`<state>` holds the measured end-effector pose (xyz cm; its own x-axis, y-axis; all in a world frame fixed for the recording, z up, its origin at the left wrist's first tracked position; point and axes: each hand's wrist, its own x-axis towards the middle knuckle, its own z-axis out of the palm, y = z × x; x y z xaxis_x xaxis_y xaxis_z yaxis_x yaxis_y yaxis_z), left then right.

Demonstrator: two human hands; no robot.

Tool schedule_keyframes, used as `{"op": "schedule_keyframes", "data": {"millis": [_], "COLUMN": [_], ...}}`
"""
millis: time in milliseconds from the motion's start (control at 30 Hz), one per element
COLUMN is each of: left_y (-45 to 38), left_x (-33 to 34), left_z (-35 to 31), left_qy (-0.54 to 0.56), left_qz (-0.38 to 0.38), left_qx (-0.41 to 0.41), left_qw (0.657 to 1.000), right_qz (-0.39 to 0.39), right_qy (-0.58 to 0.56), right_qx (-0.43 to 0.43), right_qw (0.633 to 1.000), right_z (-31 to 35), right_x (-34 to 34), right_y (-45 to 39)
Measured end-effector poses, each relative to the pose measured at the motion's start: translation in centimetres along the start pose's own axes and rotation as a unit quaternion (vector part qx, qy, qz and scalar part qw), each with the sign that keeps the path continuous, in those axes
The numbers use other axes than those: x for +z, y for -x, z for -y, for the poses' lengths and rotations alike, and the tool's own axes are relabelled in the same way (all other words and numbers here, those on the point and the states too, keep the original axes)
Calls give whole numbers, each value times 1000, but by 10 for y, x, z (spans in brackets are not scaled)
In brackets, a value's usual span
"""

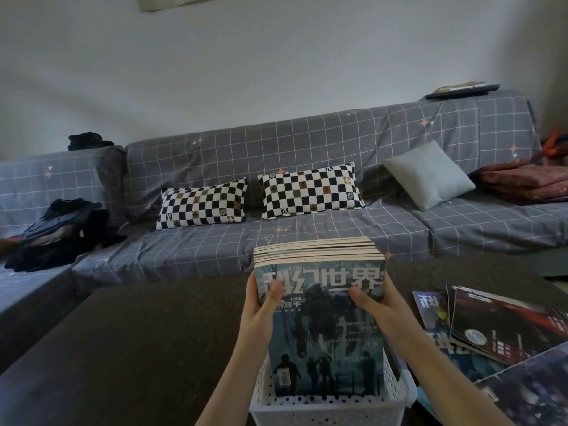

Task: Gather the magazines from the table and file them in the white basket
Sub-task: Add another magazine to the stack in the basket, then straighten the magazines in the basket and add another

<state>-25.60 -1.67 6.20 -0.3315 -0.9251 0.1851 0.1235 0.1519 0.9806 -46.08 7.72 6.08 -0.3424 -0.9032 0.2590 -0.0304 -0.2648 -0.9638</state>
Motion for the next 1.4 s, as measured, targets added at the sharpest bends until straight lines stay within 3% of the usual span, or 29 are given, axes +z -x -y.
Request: {"op": "schedule_keyframes", "data": {"millis": [167,333,633,1133,1300,1400], "left_y": [-6,-8,-5,-1,18,34], "left_x": [-3,-8,-2,2,0,3], "left_z": [-2,3,6,-8,-10,-8], "left_qy": [17,12,42,-22,-40,-83], "left_qz": [-8,35,11,-17,12,-21], "left_qx": [13,-9,-44,-81,-63,-50], "left_qw": [1000,999,998,996,997,995], "right_qz": [11,68,-35,-41,-30,-26], "right_qy": [33,76,42,94,94,113], "right_qx": [-30,14,-1,32,42,55], "right_qw": [999,995,999,994,994,992], "right_z": [6,1,-13,-8,-8,-5], "right_x": [-2,-11,13,6,3,2], "right_y": [-4,-7,-7,-3,8,18]}}
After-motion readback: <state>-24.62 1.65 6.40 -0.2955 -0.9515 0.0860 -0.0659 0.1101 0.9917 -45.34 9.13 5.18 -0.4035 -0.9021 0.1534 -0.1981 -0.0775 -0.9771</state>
